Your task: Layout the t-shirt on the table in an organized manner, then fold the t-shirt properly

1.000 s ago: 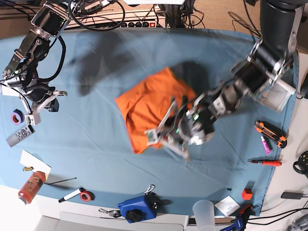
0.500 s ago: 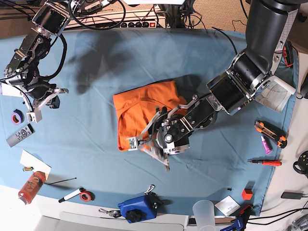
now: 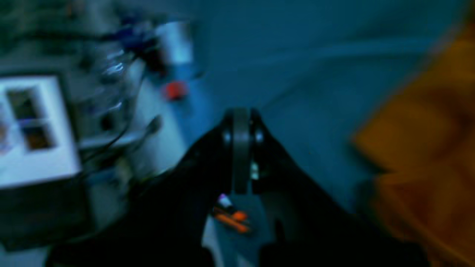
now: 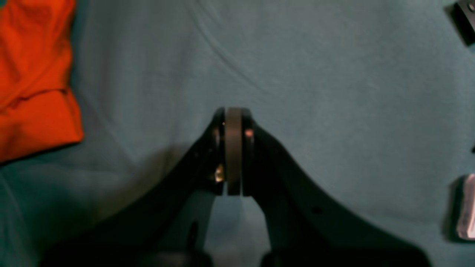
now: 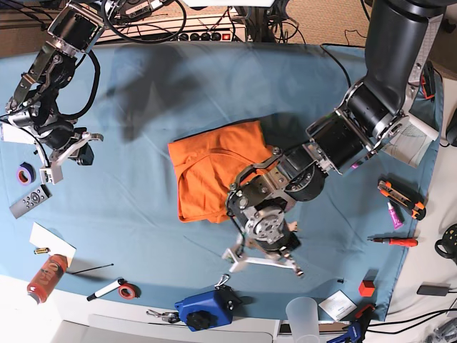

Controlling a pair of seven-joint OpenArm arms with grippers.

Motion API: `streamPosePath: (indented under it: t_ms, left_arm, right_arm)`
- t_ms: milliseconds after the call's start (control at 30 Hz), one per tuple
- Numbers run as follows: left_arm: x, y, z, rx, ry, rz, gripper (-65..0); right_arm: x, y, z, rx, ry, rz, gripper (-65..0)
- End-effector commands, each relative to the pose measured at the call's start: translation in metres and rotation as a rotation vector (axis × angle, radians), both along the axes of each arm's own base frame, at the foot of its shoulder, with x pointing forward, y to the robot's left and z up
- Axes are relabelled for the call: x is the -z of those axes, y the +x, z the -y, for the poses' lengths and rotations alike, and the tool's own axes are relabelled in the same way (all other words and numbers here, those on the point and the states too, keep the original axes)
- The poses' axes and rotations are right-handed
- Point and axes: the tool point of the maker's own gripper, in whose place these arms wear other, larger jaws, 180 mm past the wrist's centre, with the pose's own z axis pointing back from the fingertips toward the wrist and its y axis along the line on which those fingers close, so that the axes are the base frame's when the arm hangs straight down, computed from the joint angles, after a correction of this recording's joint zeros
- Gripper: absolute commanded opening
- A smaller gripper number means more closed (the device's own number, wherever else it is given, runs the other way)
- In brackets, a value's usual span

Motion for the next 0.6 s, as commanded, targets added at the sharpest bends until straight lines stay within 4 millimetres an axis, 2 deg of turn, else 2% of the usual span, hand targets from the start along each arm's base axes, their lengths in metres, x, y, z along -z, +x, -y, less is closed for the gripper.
streamPosePath:
  t_ms: [0,133,267,400,567]
  left_arm:
    - [-0.022,0.011,-0.007,-0.020,0.007,0.060,-65.0]
    - [-0.014,0.009,-0.036,-0.125,-0.052,0.028,-65.0]
    - [0.001,-0.002,-0.069,-0.277,-0.243,-0.035,-65.0]
    - [0.012,-0.025,-0.098,-0.350,-0.455,-0.073,-65.0]
    - [0.012,-0.070,-0.147,-0.397,-0.539,0.003,-65.0]
  right_arm:
    - [-0.016,0.009,0.003,-0.006,-0.009,0.055,-65.0]
    - [-0.016,0.009,0.002,-0.010,-0.006,0.059,-65.0]
    - [-0.024,0.010,-0.018,-0.104,0.055,0.098,-65.0]
    - [-0.030,0.010,-0.035,-0.148,0.148,0.122,-65.0]
    - [-0.031,0.004,-0.053,-0.195,0.197,0.101,-65.0]
